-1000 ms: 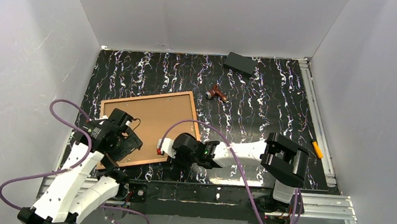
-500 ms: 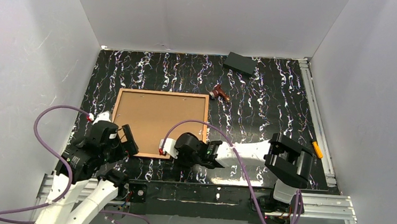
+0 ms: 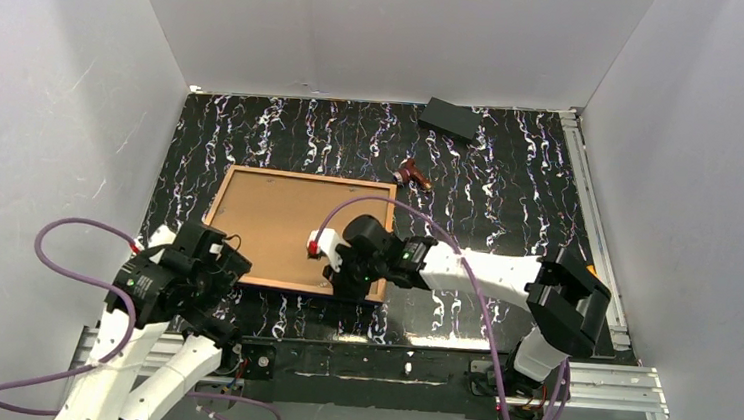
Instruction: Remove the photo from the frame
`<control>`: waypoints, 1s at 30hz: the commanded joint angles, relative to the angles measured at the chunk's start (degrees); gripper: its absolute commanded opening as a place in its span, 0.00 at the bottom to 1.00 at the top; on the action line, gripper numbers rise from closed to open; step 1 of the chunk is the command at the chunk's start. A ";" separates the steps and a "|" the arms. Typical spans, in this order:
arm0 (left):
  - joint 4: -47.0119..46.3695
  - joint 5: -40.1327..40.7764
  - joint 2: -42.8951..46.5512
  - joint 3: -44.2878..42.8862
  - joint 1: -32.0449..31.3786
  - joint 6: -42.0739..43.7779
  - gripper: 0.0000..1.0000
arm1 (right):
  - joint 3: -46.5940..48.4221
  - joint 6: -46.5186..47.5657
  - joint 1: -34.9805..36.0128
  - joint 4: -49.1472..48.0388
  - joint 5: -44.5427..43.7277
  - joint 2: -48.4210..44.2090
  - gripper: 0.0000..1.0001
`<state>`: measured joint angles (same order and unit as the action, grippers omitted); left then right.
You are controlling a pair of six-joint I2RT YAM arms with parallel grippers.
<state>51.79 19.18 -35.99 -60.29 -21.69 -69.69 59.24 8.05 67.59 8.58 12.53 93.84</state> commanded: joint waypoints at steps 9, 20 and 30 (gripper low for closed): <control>-18.87 -8.13 2.14 17.06 0.33 -16.77 0.98 | 8.70 -13.52 -6.22 -3.21 17.88 -2.45 0.01; -29.52 -8.35 4.41 26.48 0.28 -16.99 0.98 | 10.33 -16.67 -9.03 -2.88 23.00 -0.62 0.01; -42.61 -6.02 8.79 35.87 0.31 -21.47 0.85 | 10.18 -15.62 -9.98 -2.32 24.31 -0.36 0.01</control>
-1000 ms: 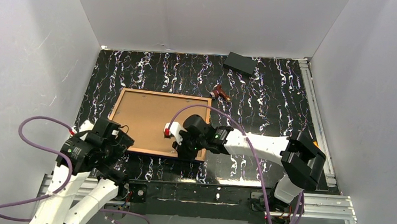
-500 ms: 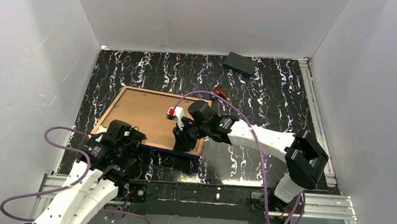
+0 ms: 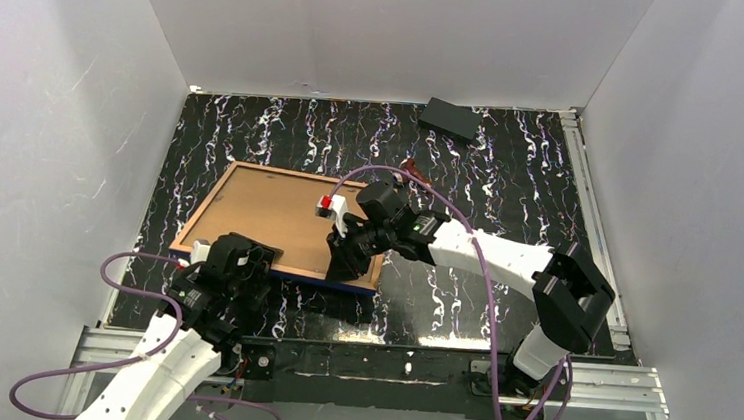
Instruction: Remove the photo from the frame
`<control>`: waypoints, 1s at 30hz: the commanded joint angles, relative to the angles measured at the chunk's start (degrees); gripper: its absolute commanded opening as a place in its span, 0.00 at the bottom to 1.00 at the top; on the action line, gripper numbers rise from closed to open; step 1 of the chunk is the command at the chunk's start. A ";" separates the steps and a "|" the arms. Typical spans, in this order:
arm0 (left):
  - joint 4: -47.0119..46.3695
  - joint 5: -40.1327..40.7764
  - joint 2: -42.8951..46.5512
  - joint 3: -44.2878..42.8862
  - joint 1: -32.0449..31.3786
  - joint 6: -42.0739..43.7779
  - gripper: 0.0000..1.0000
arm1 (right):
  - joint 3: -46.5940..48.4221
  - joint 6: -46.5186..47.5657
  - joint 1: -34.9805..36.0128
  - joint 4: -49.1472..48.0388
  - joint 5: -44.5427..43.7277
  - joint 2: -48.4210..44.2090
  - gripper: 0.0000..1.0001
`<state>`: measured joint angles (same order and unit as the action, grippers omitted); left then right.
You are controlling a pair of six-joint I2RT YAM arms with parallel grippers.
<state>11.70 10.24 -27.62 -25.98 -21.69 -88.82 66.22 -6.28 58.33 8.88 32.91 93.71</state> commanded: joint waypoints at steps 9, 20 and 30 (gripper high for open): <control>-7.29 7.23 -0.37 2.68 0.25 -4.08 0.54 | 3.86 0.07 -0.92 -1.17 3.64 1.52 0.01; 17.61 10.59 -1.04 -11.41 0.29 0.64 0.06 | -13.47 10.21 3.35 -9.35 -29.86 -21.28 0.81; 25.05 11.78 -6.99 -19.06 0.34 2.04 0.00 | -32.28 21.79 0.63 -16.13 -39.41 -39.85 0.82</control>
<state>23.40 17.19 -32.29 -42.59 -21.15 -93.65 39.11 9.30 61.36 -4.60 1.45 56.38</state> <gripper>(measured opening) 0.262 0.820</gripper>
